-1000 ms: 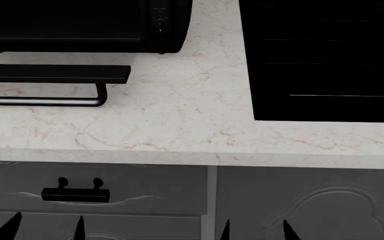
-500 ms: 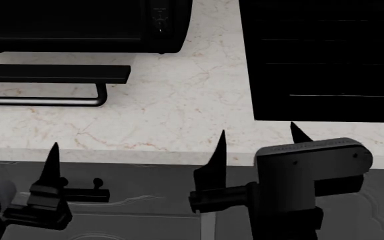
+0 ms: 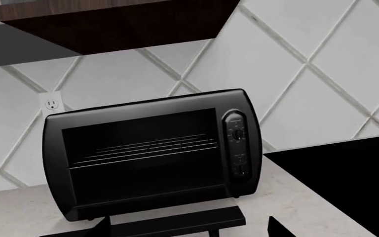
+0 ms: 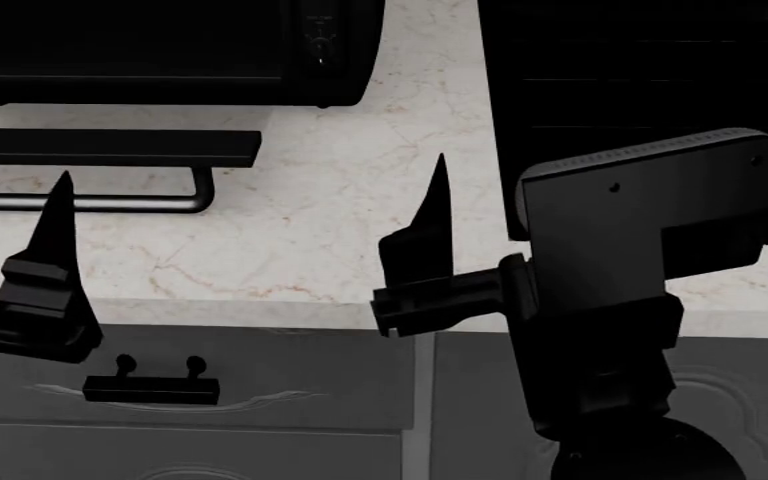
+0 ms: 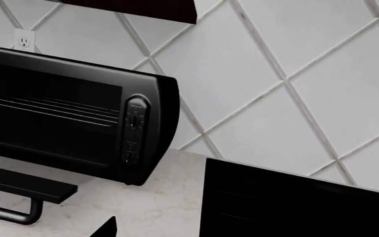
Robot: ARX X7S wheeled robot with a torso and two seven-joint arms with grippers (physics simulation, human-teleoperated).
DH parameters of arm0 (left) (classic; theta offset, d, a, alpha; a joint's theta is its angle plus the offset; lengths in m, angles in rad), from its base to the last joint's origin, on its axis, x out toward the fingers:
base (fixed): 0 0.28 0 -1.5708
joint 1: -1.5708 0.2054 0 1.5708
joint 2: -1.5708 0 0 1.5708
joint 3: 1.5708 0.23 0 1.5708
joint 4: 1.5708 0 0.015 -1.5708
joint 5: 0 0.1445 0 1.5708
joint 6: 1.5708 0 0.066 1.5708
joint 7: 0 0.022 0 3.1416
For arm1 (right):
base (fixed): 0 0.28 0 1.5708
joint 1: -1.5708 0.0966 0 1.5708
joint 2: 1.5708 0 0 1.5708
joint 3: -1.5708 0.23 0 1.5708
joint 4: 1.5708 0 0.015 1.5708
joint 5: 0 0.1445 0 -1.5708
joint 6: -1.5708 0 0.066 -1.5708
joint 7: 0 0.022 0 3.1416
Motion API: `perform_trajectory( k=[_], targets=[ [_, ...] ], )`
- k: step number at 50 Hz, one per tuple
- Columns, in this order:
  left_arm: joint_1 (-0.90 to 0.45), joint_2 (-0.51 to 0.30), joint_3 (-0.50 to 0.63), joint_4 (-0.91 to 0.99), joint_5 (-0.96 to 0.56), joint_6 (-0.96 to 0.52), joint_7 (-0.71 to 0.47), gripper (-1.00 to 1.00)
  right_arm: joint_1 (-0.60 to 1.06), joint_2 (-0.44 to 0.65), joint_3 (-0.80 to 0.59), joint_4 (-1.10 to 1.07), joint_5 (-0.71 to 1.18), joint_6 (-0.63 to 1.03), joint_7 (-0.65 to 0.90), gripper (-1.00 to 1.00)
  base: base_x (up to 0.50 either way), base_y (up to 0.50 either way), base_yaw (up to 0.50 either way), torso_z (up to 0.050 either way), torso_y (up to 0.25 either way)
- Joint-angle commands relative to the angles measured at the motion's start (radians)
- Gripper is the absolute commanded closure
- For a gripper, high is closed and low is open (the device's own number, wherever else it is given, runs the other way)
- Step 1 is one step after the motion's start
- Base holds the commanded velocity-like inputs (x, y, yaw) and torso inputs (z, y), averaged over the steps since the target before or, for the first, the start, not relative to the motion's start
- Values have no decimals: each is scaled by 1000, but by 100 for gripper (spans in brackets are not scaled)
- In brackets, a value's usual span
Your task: Fully slide the toaster oven rack0 out.
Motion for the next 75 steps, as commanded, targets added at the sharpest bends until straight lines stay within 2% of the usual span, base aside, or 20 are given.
perform_trajectory(
  k=[1, 8, 23, 56, 65, 66, 69, 70, 71, 72, 75],
  targets=[
    [-26, -9, -18, 3, -9, -24, -3, -100, 20, 4, -6, -7, 10, 22, 0, -100, 0, 0, 0, 0, 0],
    [-37, -13, -21, 28, -13, -50, -16, -100, 30, 5, -10, -26, 14, 32, 6, -100, 32, 76, 0, 0, 0],
    [-52, -17, -18, 34, -30, -61, -28, -100, 31, 8, 7, -38, 27, 35, 6, -100, 348, 252, 0, 0, 0],
    [-41, -33, -32, 27, -68, -49, -47, -100, 36, 14, 16, -59, 53, 46, 14, -100, 427, 0, 0, 0, 0],
    [-39, -37, -36, 26, -79, -57, -52, -100, 47, 15, 14, -69, 61, 63, 18, -100, 0, 0, 0, 0, 0],
    [-142, -175, 114, -6, -59, -146, -85, -100, 44, 19, 19, -68, 61, 58, 17, -100, 0, 0, 0, 0, 0],
    [-148, -176, 137, -9, -65, -152, -85, -100, 46, 20, 23, -77, 64, 65, 18, -100, 0, 0, 0, 0, 0],
    [-247, -283, 287, -87, -34, -118, -113, -100, 45, 24, 17, -78, 64, 67, 19, -100, 0, 0, 0, 0, 0],
    [-261, -295, 437, -100, -28, -117, -121, -100, 47, 24, 17, -81, 65, 70, 19, -100, 0, 0, 0, 0, 0],
    [-291, -316, 509, -115, -19, -122, -131, -100, 47, 25, 16, -78, 65, 68, 20, -100, 0, 0, 0, 0, 0],
    [-335, -328, 572, -139, -17, -131, -130, -100, 47, 25, 16, -80, 67, 69, 21, -100, 0, 0, 0, 0, 0]
  ],
)
